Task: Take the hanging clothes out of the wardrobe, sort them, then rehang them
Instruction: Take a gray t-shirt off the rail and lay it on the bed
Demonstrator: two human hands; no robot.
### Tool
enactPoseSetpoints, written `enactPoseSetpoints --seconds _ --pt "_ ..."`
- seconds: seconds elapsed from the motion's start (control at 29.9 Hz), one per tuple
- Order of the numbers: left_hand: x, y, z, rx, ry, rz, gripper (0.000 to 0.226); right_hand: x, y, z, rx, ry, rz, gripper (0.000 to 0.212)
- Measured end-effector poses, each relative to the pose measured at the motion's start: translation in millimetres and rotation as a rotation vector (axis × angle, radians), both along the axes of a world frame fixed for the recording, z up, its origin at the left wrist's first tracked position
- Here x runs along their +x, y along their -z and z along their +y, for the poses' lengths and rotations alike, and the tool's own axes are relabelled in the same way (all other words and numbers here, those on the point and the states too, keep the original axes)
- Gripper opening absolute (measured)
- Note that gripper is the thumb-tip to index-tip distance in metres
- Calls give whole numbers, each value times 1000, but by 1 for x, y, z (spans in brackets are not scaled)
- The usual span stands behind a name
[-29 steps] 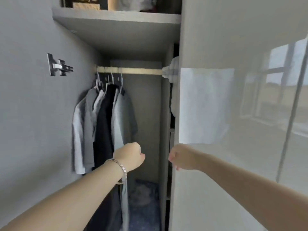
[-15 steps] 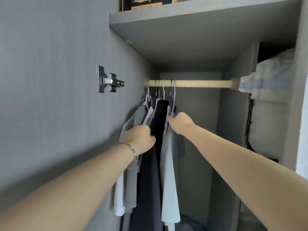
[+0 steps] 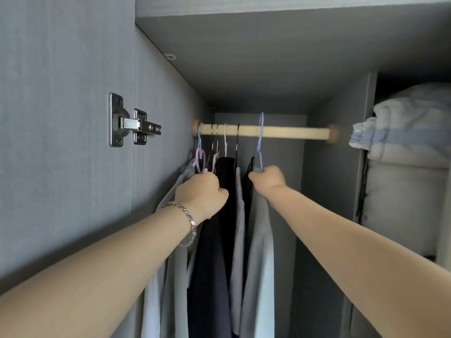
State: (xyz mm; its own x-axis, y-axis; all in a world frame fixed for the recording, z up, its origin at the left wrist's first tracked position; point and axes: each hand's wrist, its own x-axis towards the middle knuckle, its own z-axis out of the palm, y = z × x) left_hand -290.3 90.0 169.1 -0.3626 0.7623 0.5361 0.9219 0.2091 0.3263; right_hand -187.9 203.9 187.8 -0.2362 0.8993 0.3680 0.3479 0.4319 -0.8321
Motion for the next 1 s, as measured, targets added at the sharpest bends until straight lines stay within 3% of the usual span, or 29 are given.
enactPoseSetpoints --seconds 0.2,0.47,0.57,0.74,1.0 --pt "33 19 -18 24 26 -32 28 62 17 -57 100 -15 -15 10" --pt "122 92 -70 -251 96 -34 31 170 85 -164 65 -62 -134 24" --pt "158 123 -92 -377 180 -73 28 216 120 -204 42 -1 -193 32" --pt "216 172 -130 -532 370 -45 27 292 171 -273 -53 115 -292 15" --pt "303 245 -183 -618 746 99 22 389 232 -426 -177 458 -331 15"
